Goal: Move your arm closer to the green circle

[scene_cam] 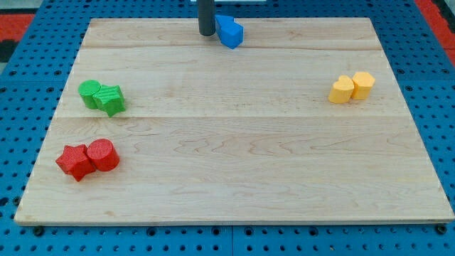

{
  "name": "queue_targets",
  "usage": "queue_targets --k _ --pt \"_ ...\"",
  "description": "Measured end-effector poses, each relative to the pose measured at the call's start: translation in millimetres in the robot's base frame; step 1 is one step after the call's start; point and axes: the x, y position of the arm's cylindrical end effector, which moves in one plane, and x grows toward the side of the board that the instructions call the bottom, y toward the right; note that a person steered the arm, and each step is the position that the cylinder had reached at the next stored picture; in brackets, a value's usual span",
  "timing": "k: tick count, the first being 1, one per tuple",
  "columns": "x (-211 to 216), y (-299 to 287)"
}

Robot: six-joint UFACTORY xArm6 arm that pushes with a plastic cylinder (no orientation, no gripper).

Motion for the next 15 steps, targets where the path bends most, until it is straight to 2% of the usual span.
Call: queue_targets --k 15 --pt "0 -53"
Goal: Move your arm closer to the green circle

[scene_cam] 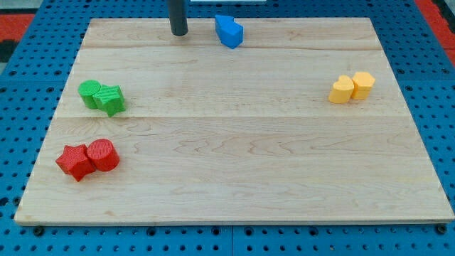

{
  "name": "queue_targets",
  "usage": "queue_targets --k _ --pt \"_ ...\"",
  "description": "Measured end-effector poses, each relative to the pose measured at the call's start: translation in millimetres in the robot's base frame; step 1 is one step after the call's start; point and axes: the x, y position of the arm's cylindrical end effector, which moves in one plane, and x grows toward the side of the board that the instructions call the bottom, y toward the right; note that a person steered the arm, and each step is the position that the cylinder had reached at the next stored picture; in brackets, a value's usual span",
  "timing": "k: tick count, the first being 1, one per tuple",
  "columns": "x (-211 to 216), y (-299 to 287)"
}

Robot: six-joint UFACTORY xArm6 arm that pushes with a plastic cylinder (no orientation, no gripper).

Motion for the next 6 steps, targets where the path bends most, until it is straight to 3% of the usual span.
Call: queue_targets --k 1,3,4,6 --pt "0 0" --pt "27 -100" --pt "106 -147" --pt "163 -138"
